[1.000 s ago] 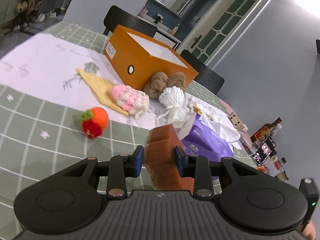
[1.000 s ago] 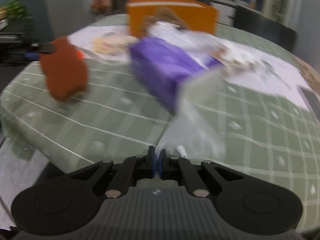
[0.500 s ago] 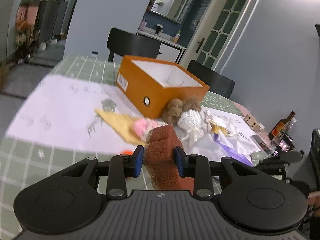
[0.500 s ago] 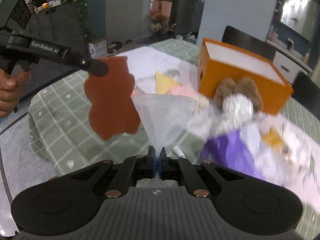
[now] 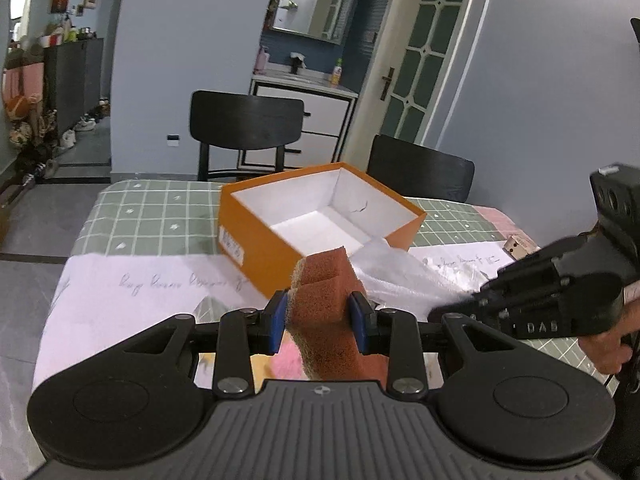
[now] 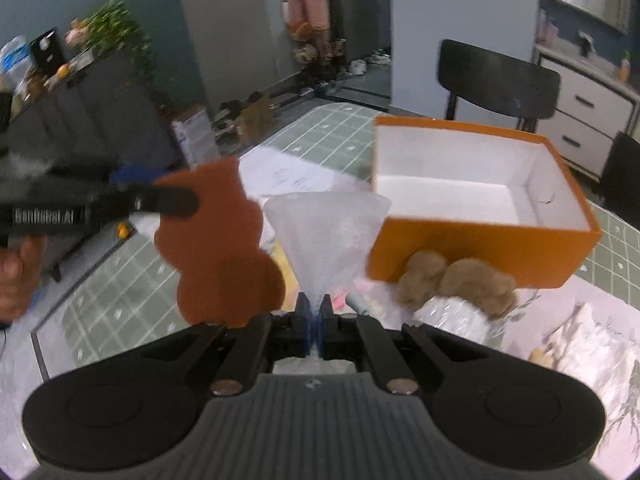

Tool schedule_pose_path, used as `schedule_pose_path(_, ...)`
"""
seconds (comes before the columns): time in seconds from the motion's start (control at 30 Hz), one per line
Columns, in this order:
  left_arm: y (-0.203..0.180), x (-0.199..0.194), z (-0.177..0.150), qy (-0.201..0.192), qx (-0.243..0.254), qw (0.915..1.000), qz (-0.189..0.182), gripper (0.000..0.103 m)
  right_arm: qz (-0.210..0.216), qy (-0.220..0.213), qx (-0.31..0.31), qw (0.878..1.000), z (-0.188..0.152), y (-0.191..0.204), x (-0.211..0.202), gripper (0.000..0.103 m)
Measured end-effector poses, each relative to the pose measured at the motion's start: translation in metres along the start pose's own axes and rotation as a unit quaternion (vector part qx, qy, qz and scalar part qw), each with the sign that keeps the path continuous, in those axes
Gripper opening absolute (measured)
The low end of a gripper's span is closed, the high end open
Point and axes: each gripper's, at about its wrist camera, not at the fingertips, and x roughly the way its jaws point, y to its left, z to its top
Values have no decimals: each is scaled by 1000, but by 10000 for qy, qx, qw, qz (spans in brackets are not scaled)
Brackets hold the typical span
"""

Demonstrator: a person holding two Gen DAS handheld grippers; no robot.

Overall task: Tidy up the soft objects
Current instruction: 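Carry the sponge and plastic bag with both tools over the orange box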

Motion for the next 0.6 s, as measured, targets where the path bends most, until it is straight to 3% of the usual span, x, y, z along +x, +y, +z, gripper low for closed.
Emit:
schedule_pose_path(0.23, -7, 36, 51, -48, -27, 9997, -223, 37, -512, 266, -172, 9982, 44, -32, -12, 0)
schedule_pose_path(0.6, -24, 79, 138, -428, 162, 9989, 48, 37, -1294, 474, -263, 9901, 120, -102, 7, 0)
